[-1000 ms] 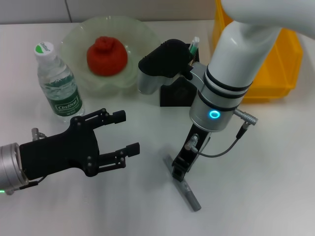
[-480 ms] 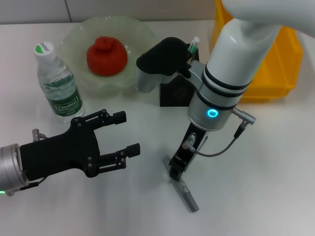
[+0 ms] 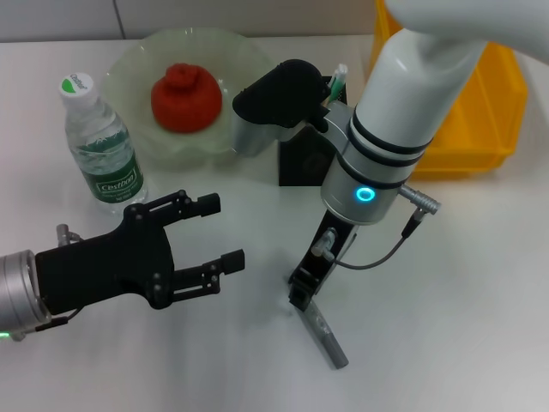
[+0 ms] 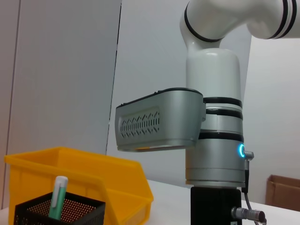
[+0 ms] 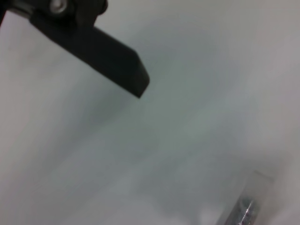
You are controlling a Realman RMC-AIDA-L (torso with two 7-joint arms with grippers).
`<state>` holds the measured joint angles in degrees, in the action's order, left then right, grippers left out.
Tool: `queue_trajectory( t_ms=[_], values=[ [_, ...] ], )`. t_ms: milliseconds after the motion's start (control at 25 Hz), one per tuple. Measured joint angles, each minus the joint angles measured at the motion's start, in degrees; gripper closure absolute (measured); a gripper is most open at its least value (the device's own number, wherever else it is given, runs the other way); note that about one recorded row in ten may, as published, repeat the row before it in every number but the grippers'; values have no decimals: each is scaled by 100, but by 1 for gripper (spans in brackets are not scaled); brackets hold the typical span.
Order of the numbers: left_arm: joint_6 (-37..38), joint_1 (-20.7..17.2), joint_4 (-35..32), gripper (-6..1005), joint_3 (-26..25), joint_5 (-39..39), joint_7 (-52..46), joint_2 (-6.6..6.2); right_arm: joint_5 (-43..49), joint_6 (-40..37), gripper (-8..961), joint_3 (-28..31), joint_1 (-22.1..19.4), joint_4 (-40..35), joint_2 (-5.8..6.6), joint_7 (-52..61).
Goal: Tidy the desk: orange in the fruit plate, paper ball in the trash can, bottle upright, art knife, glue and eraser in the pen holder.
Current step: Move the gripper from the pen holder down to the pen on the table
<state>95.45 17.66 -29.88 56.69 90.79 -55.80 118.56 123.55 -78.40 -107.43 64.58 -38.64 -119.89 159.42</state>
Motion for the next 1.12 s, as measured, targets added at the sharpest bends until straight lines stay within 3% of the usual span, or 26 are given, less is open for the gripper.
queue_trajectory(
  t_ms=[1120],
  values=[
    [-26,50,57,214,0,0,76,0,-130,226,697,-208,-53,94,0,1]
  ],
)
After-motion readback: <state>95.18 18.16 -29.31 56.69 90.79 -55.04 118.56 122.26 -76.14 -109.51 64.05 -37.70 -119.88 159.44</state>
